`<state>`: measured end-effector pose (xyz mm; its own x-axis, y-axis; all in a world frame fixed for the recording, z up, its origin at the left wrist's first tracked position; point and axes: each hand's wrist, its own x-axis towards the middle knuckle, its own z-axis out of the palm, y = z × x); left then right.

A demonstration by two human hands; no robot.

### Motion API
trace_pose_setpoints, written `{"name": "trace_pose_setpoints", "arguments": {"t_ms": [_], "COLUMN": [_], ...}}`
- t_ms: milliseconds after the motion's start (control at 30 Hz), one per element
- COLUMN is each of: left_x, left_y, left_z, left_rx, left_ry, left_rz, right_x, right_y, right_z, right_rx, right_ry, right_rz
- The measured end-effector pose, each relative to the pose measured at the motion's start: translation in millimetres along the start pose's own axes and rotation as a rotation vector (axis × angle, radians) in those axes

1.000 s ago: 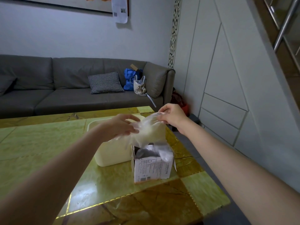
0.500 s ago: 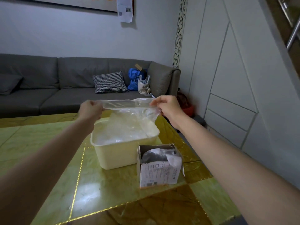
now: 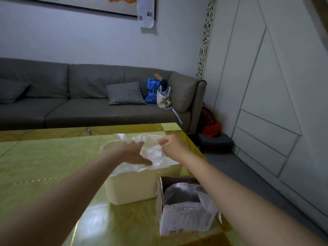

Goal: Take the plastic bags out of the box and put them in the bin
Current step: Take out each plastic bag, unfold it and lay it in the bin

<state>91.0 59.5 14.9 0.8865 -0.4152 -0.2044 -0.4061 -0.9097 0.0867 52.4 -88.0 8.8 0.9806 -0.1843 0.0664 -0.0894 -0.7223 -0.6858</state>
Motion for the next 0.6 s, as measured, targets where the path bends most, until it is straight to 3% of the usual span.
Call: {"name": "trace_pose_setpoints", "arguments": {"t_ms": [67,167,233,300,367,467,600], "left_x": [10,15,19,25,24,24,37], "left_y": [-1,-2,-6,-9,-9,-12,-24], "left_z": [12,18,19,22,23,26,31], "left_rx": [0.1,0.147,0.142,0.157,0.16,0.142,0.149], "left_ry": [-0.125,-0.157,-0.206,-0.217,-0.205,-0.205,-0.23], "left_rz": [-0.018,-0.002,-0.005,-0.002,0.009,0.041,0.019], "right_x": [3,4,3,7,11,16,27], "right_y": [6,7,-3,-14,-24,-27,-14], "right_z": [-1,-8,-13,-9,-1,12,22], "right_rx": [-0.162,-0.453,-0.696,-0.767,-0.713,-0.819,-0.842], "right_ry": [-0.081,-0.186,-0.091,0.012,-0.128,-0.503,-0.618], "right_rz": [0.005,-0.021,-0.142,-0.301,-0.343,-0.163,0.065]}}
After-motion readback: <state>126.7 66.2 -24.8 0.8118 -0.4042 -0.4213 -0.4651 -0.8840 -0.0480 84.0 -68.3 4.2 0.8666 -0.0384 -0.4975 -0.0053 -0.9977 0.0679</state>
